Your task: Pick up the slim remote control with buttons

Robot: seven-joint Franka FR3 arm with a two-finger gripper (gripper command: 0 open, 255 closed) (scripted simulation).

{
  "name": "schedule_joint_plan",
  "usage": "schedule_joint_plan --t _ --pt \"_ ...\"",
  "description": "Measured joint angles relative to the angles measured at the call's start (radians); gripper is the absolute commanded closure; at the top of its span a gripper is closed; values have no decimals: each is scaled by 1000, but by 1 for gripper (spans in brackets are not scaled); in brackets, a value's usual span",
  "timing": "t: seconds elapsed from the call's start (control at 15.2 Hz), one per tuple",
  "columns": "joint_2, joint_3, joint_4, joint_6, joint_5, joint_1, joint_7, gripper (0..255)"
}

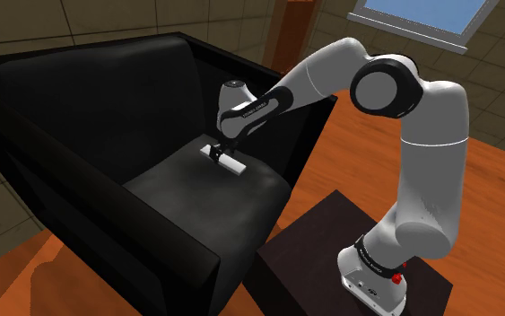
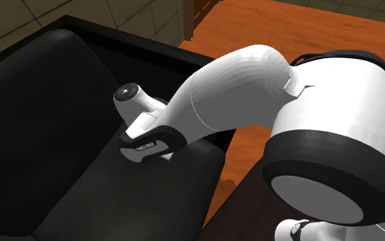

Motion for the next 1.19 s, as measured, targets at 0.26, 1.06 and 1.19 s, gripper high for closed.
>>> schedule_joint_plan --t 0.26,1.06,1.19 --pt "13 -1 1 13 -2 3 3 255" --pt "-16 2 -1 -14 1 2 2 255" --pt "-38 3 -5 -32 4 -2 -3 255"
